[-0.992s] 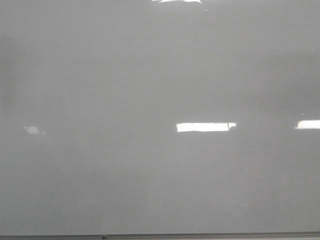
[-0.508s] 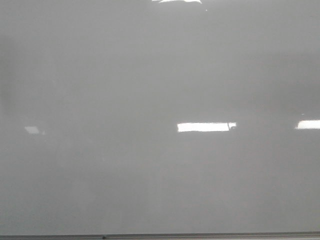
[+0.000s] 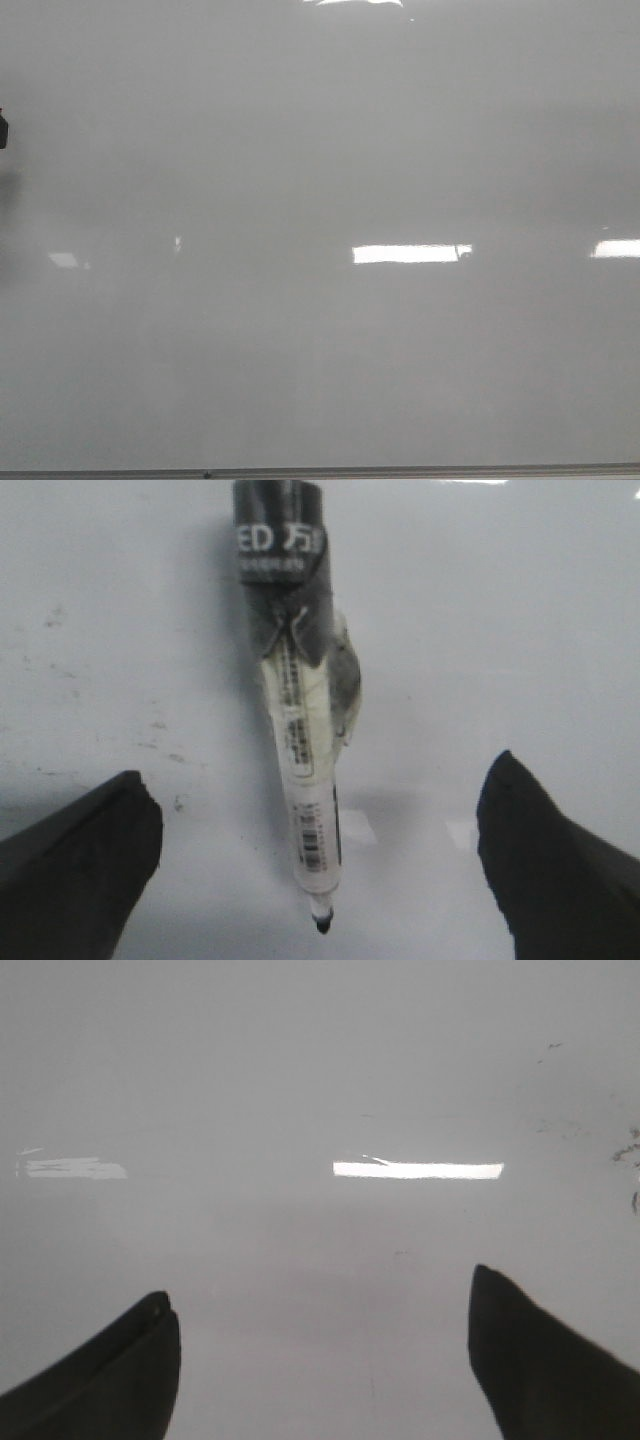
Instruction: Write number 5 on whiteboard
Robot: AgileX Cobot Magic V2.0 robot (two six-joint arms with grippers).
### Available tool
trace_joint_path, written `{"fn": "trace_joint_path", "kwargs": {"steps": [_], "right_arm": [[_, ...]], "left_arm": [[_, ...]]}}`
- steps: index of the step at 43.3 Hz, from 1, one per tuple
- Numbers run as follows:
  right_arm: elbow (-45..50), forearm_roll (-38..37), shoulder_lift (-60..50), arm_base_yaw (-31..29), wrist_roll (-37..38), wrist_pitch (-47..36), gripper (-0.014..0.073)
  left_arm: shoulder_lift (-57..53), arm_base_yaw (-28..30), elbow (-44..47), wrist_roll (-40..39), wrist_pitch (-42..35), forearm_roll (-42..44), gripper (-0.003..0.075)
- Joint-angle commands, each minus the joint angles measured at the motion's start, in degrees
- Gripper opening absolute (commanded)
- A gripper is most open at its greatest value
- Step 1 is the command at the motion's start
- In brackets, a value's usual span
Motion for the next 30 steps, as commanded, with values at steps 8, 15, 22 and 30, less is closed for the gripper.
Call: {"fn": "trace_joint_path", "kwargs": {"steps": [8,15,22,30], "right_arm": [[-1.9,-0.4,0.9,-0.2,0.0,-4.9,0.0611],[-1.9,-0.4,0.9,-0.2,0.0,-4.9,0.0611],[-1.9,-0.4,0.9,-0.2,0.0,-4.9,0.0611],[-1.9,-0.4,0.9,-0.2,0.0,-4.9,0.0611]], "left_arm": [[3.3,-0.4,-1.9,-0.6,-10.9,-1.6,0.0617],[5.8,-1.5,-1.9,-0.6,-11.1,-1.6,0.0617],[7.7,-3.3,-1.9,-0.6,-13.4,-1.6,0.0597],[8.1,-3.4,-1.9,-0.6,-15.6,-1.6,0.0409]]}}
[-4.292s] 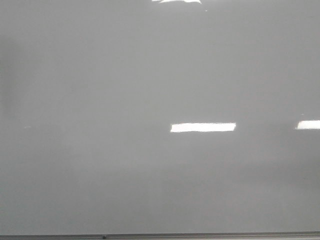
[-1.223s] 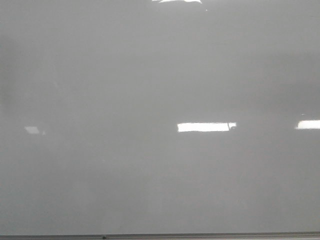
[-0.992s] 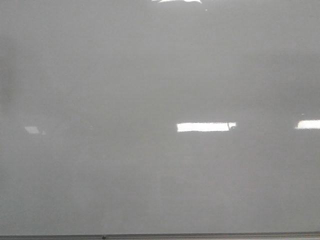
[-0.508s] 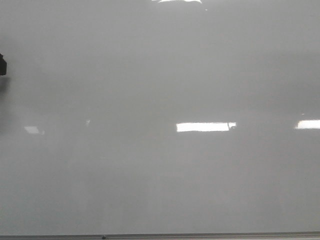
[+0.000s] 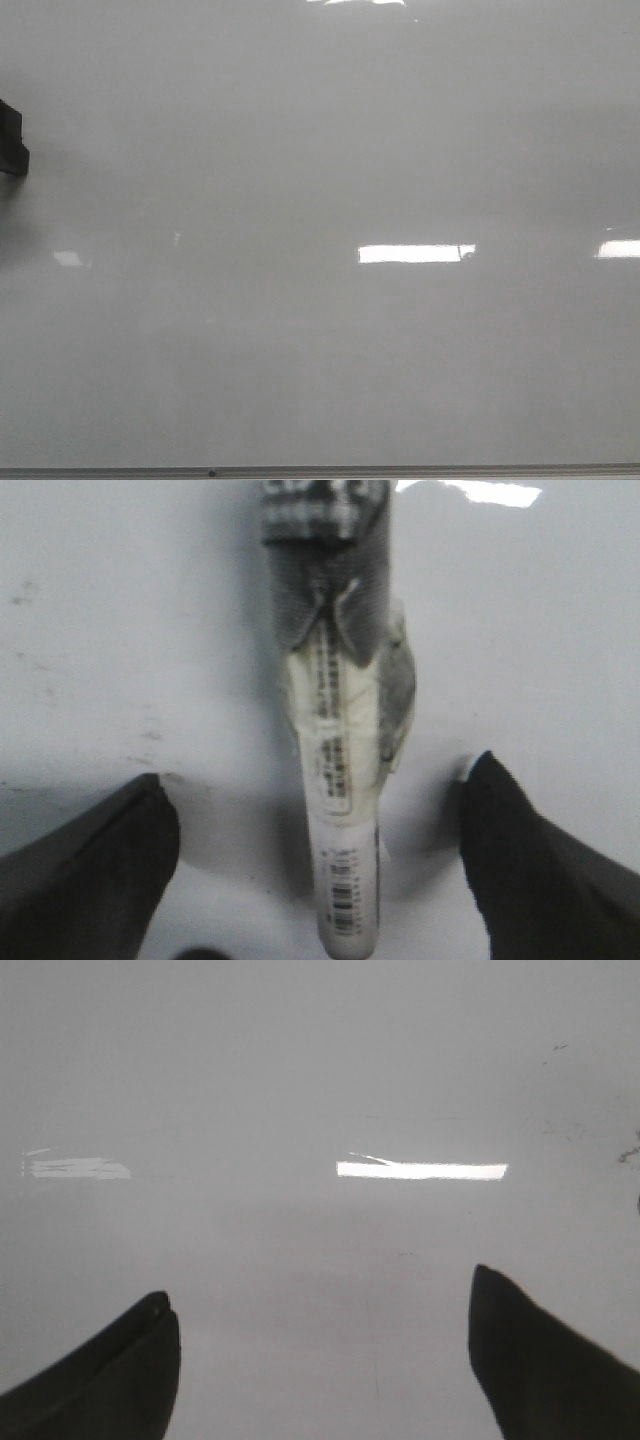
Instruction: Write number 5 on whiteboard
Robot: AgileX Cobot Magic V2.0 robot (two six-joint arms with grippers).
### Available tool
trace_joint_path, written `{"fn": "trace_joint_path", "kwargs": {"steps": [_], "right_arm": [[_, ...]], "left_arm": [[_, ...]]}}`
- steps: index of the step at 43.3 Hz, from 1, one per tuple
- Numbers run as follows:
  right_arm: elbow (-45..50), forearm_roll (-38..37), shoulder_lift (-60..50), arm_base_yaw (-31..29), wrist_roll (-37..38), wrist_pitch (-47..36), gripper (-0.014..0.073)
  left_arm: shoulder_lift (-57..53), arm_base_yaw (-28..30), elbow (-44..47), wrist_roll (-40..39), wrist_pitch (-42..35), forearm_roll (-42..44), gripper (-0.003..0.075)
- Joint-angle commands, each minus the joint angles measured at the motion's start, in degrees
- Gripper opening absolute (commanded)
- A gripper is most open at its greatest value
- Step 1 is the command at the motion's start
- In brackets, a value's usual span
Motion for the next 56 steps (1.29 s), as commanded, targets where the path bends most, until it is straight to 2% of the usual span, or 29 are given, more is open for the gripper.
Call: {"fn": "trace_joint_path", "kwargs": {"steps": [1,11,19,23,28,30,34,40,46,52,56], "right_arm": [[-1.9,-0.4,0.9,-0.2,0.0,-4.9,0.0611],[-1.9,-0.4,0.9,-0.2,0.0,-4.8,0.0611],[-1.9,-0.4,0.9,-0.2,0.0,-4.8,0.0611],[-1.9,-0.4,0.9,-0.2,0.0,-5.0,0.0611],[-1.9,-0.4,0.9,-0.2,0.0,-5.3,0.0611],[-1.9,-0.4,0.9,-0.2,0.0,-5.4,0.0611],[-1.9,-0.4,0.9,-0.2,0.0,-5.3,0.0611],[-1.9,-0.4,0.9,-0.2,0.0,-3.9,0.0611],[-1.9,-0.4,1.0,-0.1,-0.4,0.3,0.0611],[-2.2,-0.4,1.4,1.8,-5.8,1.8,0.0611],[-4.5,0.2,3.4,6.1,-12.0,6.1,0.0611]], "left_arm": [[-0.8,-1.0,-1.7,-0.6,-5.7,1.2,0.0391],[-0.8,-1.0,-1.7,-0.6,-5.4,1.3,0.0119],[-2.6,-1.2,-2.0,-0.6,0.5,5.7,0.001],[-4.2,-1.3,-4.6,-0.6,11.4,9.3,0.0006],[-5.0,-1.6,-10.4,0.8,31.2,11.6,0.0005],[-5.0,-2.6,-12.7,3.7,39.2,12.1,0.0005],[-5.0,-5.3,-16.6,12.4,48.6,12.1,0.0005],[-5.0,-11.1,-20.1,23.2,56.6,12.1,0.0004],[-5.0,-20.1,-22.5,36.7,65.0,12.1,-0.002],[-5.0,-26.9,-24.4,37.8,66.7,12.1,-0.002],[-5.0,-31.1,-25.5,38.2,66.6,12.2,-0.002]]}}
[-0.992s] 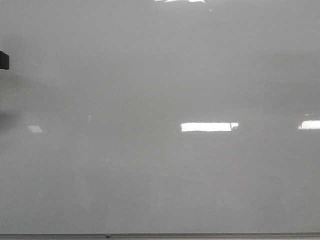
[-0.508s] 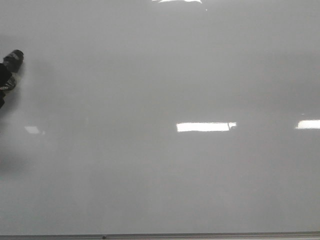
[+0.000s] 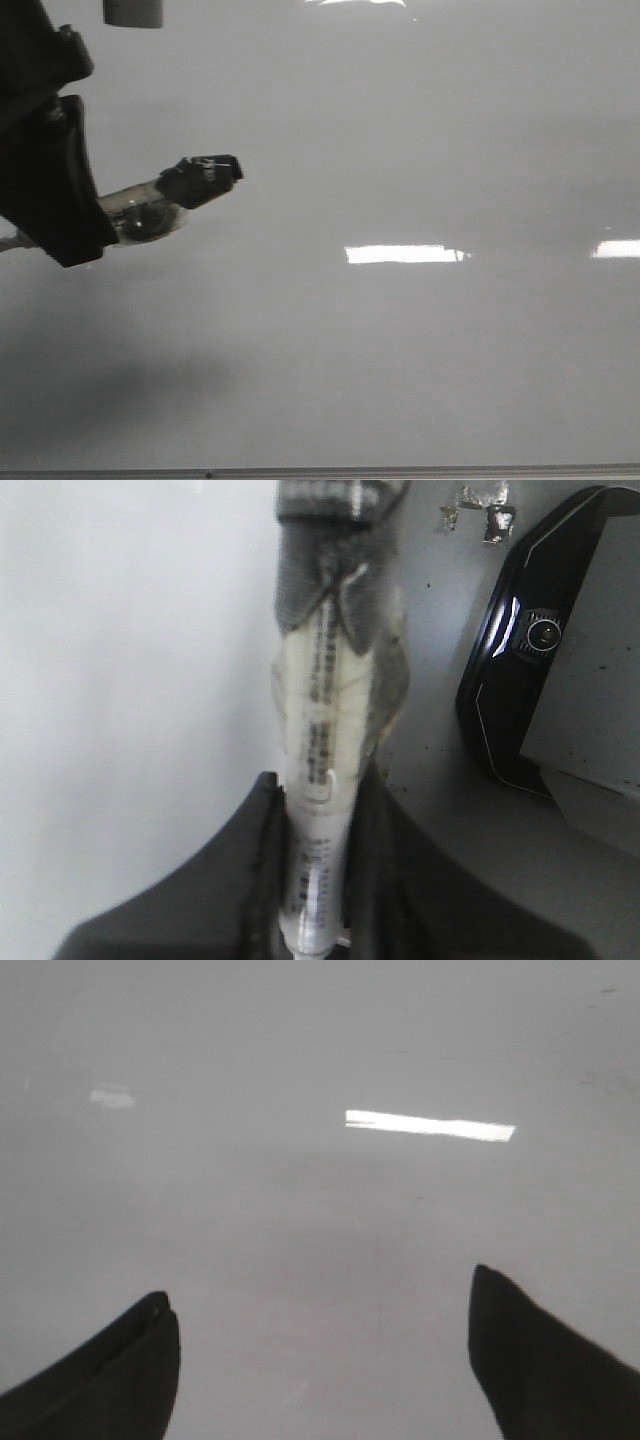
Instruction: Write number 5 on whiteboard
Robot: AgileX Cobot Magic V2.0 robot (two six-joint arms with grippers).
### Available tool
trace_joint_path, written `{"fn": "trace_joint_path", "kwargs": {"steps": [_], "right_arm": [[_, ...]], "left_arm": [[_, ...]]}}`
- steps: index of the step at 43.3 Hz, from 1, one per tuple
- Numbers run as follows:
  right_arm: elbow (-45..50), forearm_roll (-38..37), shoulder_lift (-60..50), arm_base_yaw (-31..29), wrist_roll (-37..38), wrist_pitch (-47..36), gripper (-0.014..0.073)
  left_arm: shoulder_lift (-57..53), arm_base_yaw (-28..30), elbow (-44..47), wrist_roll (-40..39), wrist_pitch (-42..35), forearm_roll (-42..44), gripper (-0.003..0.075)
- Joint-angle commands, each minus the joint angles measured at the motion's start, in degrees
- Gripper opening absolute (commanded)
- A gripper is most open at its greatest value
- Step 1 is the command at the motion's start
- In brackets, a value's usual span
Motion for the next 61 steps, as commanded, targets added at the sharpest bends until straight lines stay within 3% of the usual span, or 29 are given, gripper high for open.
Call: {"fn": "trace_joint_path", "kwargs": {"steps": [1,5,10,21,29,43,48,61], "right_arm": [[-4.6,0.5,3.4,4.7,-8.1,0.8,0.0611],[-8.6,2.6,8.2,11.0,-14.4,7.5,0.0611],[-13.1,5.7,15.3,18.6,-15.7,12.2,0.0611],[-21.0,5.7,32.2,33.3,-18.0,10.1,0.0611],[-26.4,5.7,43.5,37.6,-18.7,6.8,0.0611],[-30.4,5.9,51.8,41.8,-20.1,5.8,0.0599],[-30.4,6.1,52.5,41.8,-20.1,5.8,0.0481],[-30.5,6.1,52.5,41.8,-20.1,7.4,-0.0016]], "left_arm": [[-2.1,-4.7,-2.9,1.3,-0.7,-0.3,-0.002],[-2.1,-8.1,-3.8,1.9,-1.1,0.9,-0.002],[-2.1,-11.7,-4.0,1.9,-1.9,3.4,-0.002],[-2.1,-14.3,-4.0,3.0,-3.6,3.1,-0.002],[-2.1,-14.3,-4.0,3.0,-3.6,3.1,-0.002],[-2.1,-14.3,-4.0,3.0,-4.7,2.7,-0.002],[-2.1,-14.3,-4.0,3.0,-5.0,1.8,-0.002],[-2.1,-14.3,-4.0,3.0,-6.3,0.6,-0.002]]}}
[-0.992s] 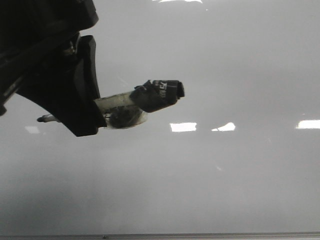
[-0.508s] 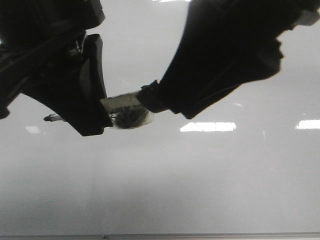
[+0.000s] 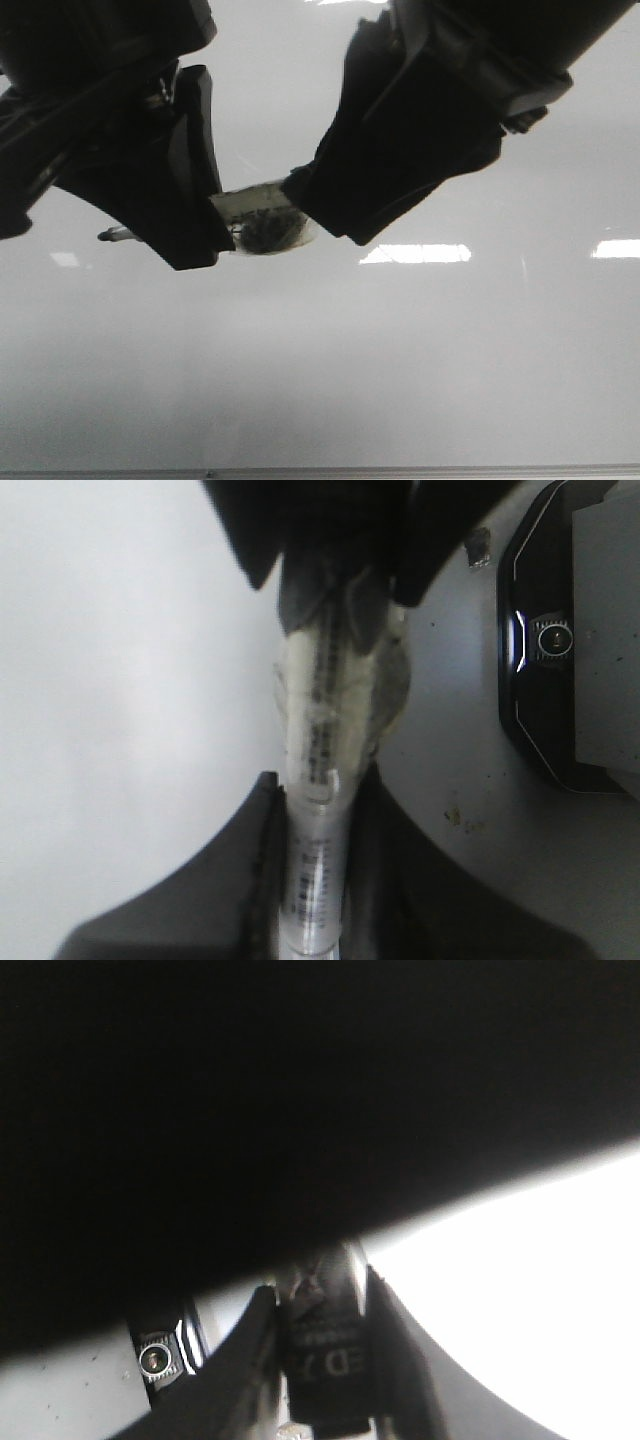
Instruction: Write number 5 on whiteboard
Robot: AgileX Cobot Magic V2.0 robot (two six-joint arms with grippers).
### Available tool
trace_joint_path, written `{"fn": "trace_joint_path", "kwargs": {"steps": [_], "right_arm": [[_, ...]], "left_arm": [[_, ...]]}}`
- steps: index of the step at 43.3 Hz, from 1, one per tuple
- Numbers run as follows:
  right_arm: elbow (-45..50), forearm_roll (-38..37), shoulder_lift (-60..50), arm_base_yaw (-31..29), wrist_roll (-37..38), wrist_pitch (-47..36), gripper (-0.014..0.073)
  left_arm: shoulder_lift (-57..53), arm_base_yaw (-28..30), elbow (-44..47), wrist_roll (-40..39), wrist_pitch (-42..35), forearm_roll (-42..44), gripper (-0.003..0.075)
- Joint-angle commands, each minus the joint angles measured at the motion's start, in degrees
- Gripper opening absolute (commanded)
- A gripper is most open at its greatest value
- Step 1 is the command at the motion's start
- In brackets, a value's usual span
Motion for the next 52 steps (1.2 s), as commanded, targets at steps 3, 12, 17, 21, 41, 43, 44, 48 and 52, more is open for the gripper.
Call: {"fn": "trace_joint_path", "kwargs": {"steps": [3,12,17,21,41,43,44,48,52], "right_arm": [[-1.9,0.6,-1.3,0.1,-0.4,-2.1,-0.007],[-1.9,0.3,-1.4,-0.3,-0.4,-2.0,-0.0064],[-1.7,-0.4,-1.9,-1.7,-0.4,0.9,-0.0064],[-0.5,-0.5,-3.2,-3.9,-0.4,2.7,-0.0064],[11.4,1.4,-22.3,-22.0,0.3,-0.2,-0.0064],[12.2,3.0,-23.8,-24.4,0.5,-2.2,-0.0064],[12.4,3.9,-24.4,-25.0,0.7,-2.8,-0.0064],[12.7,8.1,-25.6,-28.1,1.1,-5.3,-0.0064],[12.7,8.8,-25.6,-28.9,1.1,-6.1,-0.0064]], "left_arm": [[-2.1,-0.4,-2.0,-1.1,-3.9,-2.5,-0.002],[-2.1,-0.3,-2.0,-4.0,-4.9,-2.2,0.0105],[-2.1,-0.3,-2.0,-6.3,-6.6,-2.2,0.0373],[-2.1,-0.3,-2.0,-6.8,-7.1,-2.2,0.0589],[-2.1,-0.3,-2.0,-6.8,-6.5,-2.2,0.0581],[-2.1,-0.3,-2.0,-6.8,-6.5,-2.2,0.0526],[-2.1,-0.3,-2.0,-6.8,-6.5,-2.2,0.0498],[-2.1,-0.3,-2.0,-6.8,-6.4,-2.2,0.0327],[-2.1,-0.3,-2.0,-6.8,-6.4,-2.2,0.0155]]}}
